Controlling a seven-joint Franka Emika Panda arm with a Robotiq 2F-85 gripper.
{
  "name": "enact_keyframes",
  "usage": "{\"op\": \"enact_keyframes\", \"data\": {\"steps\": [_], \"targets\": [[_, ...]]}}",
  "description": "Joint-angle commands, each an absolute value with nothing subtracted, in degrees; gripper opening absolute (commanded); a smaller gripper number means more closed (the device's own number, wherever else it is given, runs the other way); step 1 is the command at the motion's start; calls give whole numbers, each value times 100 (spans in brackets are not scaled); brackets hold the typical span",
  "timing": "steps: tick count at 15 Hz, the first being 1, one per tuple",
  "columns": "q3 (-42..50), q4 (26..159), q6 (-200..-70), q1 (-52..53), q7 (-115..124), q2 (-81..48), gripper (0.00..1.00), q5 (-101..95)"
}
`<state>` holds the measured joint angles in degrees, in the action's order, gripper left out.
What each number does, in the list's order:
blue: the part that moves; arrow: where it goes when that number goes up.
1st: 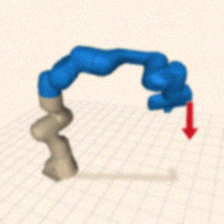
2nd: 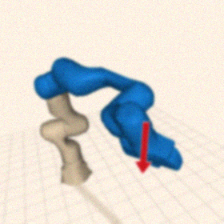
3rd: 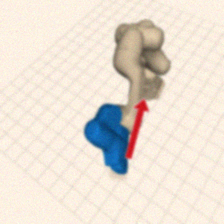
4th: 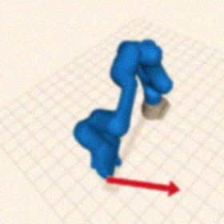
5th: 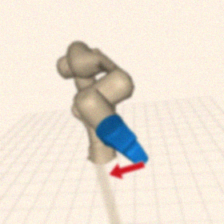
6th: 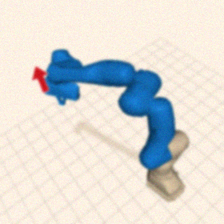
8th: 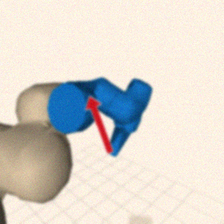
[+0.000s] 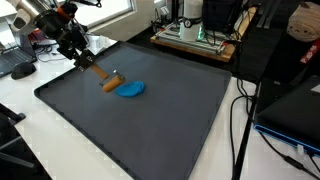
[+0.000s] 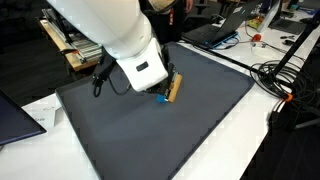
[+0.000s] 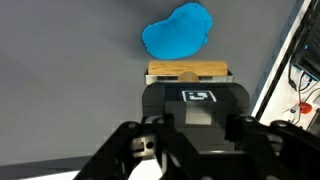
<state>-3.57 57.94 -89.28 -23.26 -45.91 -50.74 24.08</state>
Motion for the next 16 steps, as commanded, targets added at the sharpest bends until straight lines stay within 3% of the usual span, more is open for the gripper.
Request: {"op": "enact_keyframes", "data": {"steps": [1,3,4,16], "targets": [[-357,5795,-8928,-2319,-4591,-5074,48,2408],[-357,5795,-8928,-2312,-4591,-5073,48,2408],[-380,5732,-8864,-2351,-4613,-5117,23,2446],[-704,5200,-8570,-2969,-4892,-5747,23,3119]]}}
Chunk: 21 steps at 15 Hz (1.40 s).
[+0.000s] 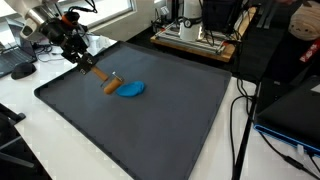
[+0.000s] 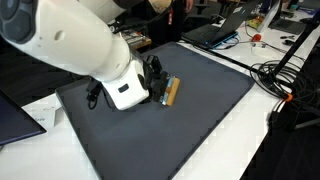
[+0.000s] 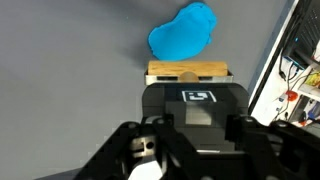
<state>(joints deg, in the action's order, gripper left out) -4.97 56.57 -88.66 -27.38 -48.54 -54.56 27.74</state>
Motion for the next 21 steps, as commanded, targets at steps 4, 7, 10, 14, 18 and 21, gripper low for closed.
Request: {"op": "enact_keyframes", "data": {"steps": [4,7,10,14,18,21], "targets": [[-842,4697,-8283,-3151,-4795,-6193,23,3265],[-914,4298,-7982,-3245,-4738,-6542,23,3293],[-1008,3924,-7752,-3318,-4656,-6870,23,3301],[-897,4015,-7808,-3193,-4406,-6734,23,3155],[-810,4386,-7973,-3025,-4082,-6332,23,3048],[-709,4741,-8376,-2852,-3903,-5954,23,3010]]}}
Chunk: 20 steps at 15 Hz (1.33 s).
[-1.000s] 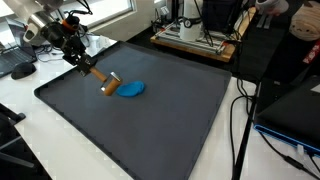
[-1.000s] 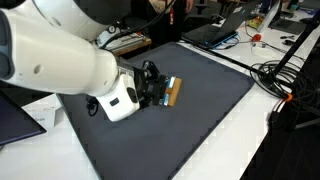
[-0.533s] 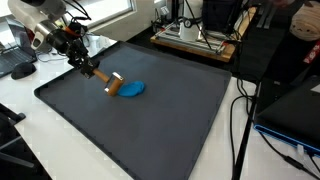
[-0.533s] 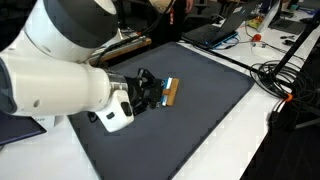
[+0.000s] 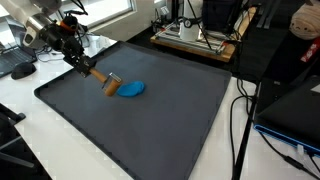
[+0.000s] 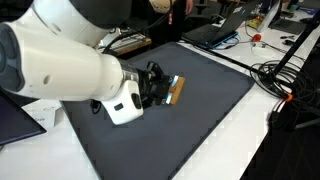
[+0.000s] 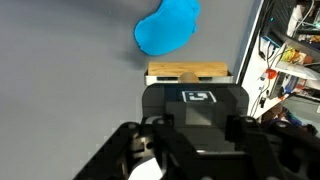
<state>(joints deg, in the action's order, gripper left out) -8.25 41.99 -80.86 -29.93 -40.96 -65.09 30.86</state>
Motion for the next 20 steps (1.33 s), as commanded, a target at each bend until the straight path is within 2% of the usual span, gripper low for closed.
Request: {"op": "enact_keyframes", "data": {"steps": [1,13,20], "targets": [[-667,4877,-8538,-2786,-3874,-5811,23,2991],[-27,7805,-10468,-1231,-3418,-3603,23,1780],[-211,9608,-11556,-518,-3508,-2343,23,259]]}}
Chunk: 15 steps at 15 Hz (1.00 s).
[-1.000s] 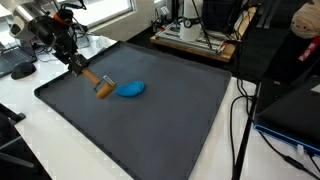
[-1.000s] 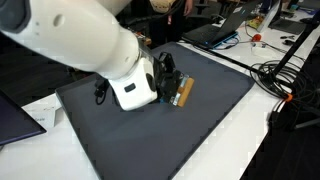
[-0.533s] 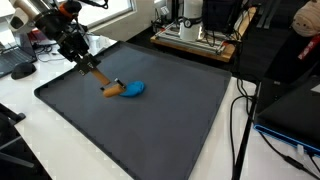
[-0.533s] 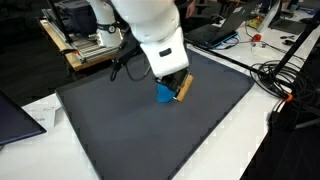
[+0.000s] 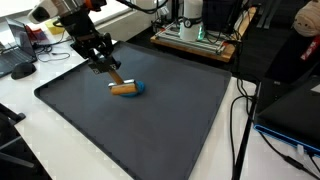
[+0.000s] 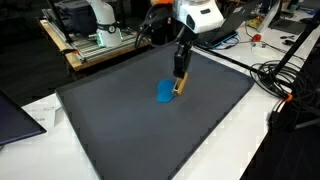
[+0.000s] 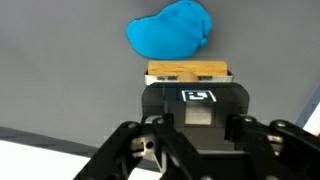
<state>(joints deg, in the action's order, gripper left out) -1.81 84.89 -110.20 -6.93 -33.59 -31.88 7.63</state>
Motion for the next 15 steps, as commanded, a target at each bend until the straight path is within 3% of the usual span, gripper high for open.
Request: {"op": "enact_keyframes", "data": {"steps": [1,9,10,15], "targets": [[-212,9886,-11815,-425,-3476,-2147,23,61],[-553,12217,-13068,-232,-4834,-595,23,-384],[-458,11387,-12682,-164,-4371,-1241,48,-375],[-469,12051,-12947,-127,-4703,-785,48,-371]]}}
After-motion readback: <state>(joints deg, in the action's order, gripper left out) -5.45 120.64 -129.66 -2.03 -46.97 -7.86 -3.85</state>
